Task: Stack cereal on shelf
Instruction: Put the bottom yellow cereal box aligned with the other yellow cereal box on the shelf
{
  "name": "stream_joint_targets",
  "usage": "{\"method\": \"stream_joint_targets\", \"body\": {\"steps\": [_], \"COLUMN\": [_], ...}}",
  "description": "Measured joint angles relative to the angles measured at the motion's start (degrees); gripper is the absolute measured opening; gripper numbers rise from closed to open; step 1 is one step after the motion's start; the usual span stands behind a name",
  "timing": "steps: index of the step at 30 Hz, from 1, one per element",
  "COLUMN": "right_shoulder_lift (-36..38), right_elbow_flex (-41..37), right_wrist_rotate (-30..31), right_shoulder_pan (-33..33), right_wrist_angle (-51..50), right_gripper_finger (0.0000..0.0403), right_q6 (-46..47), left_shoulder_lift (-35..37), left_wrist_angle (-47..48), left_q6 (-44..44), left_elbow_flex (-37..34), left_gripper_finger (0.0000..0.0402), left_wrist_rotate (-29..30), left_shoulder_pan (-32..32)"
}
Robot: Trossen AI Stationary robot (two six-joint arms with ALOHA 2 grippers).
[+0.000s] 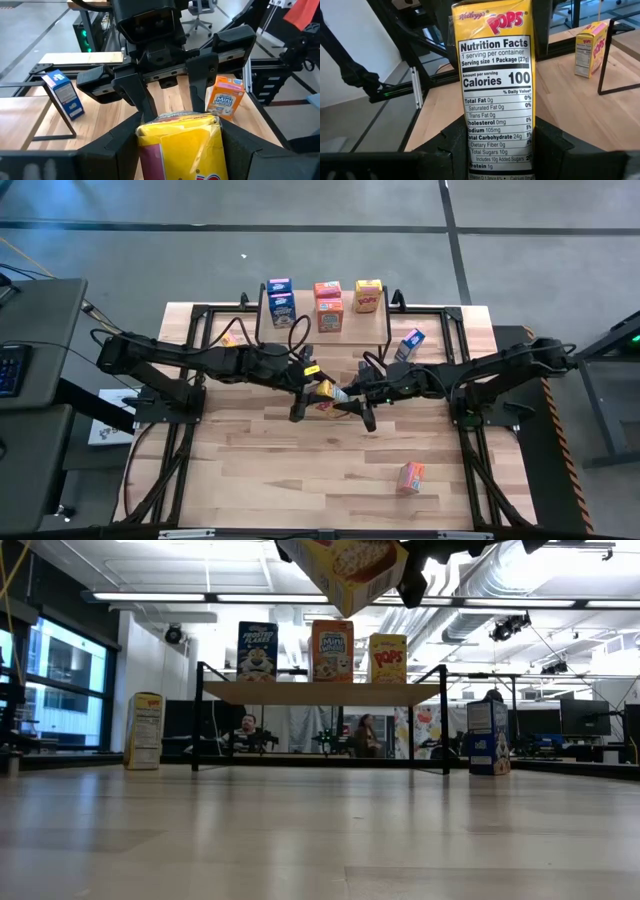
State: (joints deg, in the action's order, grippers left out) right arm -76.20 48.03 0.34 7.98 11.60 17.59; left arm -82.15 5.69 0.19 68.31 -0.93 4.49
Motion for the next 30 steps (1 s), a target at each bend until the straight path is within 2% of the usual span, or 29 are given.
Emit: {"method": "stream_joint_targets", "body": {"steps": [5,13,19,30], "right_shoulder_lift": [0.0,0.0,-0.1,0.8], "right_elbow_flex": [0.0,-0.1,-0.3,-0.3], "right_wrist_rotate": [0.1,0.5,0.4,2.8], "right_shoulder_pan": [0.3,0.3,0.4,0.2], "right_wrist_angle": [0.3,-0.8,-2.4,-2.8], "right_gripper_finger": [0.0154,0.0154,0.0154,0.0154], "right_q6": [0.4,0.5,0.4,-3.4], "left_shoulder_lift": [0.5,0.7,2.4,6.8], "left_wrist_angle": [0.1,0.5,-4.3,-2.5], "left_q6": [0.0,-1.4,-1.1,1.4], "left_elbow_flex": [0.0,0.0,0.4,0.2], "left_gripper_finger": [0.0195,0.0209,0.0226,0.0229], "left_wrist_rotate": [3.0,3.1,3.6,3.5], "left_shoulder_pan": [0.3,-0.5,-0.5,0.0]}}
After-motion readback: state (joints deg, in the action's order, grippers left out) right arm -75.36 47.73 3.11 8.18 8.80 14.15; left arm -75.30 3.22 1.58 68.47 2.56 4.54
